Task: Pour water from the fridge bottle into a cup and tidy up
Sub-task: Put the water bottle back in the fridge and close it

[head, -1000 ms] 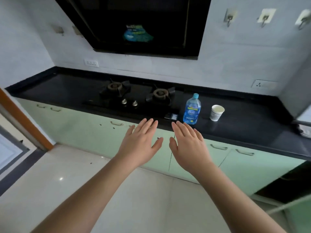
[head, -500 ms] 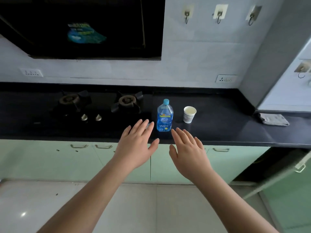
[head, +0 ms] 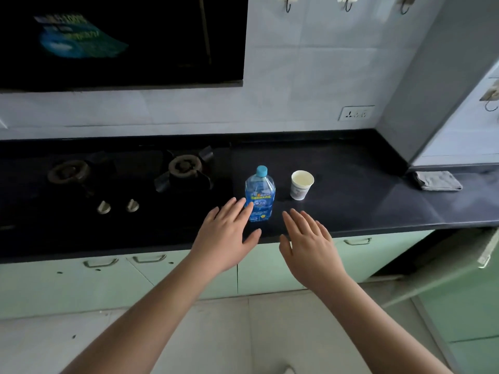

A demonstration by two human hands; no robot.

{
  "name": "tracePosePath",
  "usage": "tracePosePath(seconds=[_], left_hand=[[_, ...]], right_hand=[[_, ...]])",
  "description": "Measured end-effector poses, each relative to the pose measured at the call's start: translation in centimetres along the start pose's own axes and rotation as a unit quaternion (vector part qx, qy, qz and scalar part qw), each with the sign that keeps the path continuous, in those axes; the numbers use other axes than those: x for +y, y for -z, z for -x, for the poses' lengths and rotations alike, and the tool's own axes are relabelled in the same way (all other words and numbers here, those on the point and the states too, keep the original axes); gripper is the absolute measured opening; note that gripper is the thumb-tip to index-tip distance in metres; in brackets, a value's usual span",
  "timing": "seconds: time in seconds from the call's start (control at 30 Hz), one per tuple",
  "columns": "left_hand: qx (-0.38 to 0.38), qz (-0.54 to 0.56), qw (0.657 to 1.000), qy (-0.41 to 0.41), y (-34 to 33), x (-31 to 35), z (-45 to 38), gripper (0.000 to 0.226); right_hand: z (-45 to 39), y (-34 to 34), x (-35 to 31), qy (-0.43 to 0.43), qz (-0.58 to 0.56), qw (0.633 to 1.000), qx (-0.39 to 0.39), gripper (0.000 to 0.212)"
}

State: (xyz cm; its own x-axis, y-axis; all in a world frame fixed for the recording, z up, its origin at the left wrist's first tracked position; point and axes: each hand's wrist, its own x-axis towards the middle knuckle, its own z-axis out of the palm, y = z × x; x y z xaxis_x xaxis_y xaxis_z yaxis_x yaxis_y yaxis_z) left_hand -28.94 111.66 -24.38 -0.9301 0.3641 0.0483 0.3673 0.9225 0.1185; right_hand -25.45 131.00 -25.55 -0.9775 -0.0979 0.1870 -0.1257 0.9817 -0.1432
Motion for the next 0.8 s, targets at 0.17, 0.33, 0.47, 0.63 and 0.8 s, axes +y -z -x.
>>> tracePosePath(seconds=[0.17, 0.33, 0.47, 0.63, 0.8], left_hand=[[0.009, 0.011, 1.000, 0.001, -2.4, -0.5, -4.0, 0.084], [0.039, 0.022, 0.999, 0.023, -5.1, -0.4, -6.8, 0.074], [0.050, 0.048, 0.996, 0.062, -7.1, -0.6, -8.6, 0.074], [0.073, 0.129, 0.982, 0.119, -8.7, -0.7, -11.1, 0.079], [0.059, 0.263, 0.949, 0.163, -10.0, -1.6, -14.3, 0.095]], right_hand=[[-2.8, -2.9, 1.9, 0.014, -0.009, 0.999, -0.032, 0.058], [-6.8, -5.1, 4.8, 0.059, -0.050, 0.996, -0.052, 0.059], [-9.7, -6.5, 6.4, 0.074, -0.080, 0.992, -0.065, 0.057], [-11.8, -9.4, 8.2, 0.074, -0.100, 0.987, -0.101, 0.060], [-13.1, -11.3, 9.3, 0.051, -0.133, 0.978, -0.153, 0.057]])
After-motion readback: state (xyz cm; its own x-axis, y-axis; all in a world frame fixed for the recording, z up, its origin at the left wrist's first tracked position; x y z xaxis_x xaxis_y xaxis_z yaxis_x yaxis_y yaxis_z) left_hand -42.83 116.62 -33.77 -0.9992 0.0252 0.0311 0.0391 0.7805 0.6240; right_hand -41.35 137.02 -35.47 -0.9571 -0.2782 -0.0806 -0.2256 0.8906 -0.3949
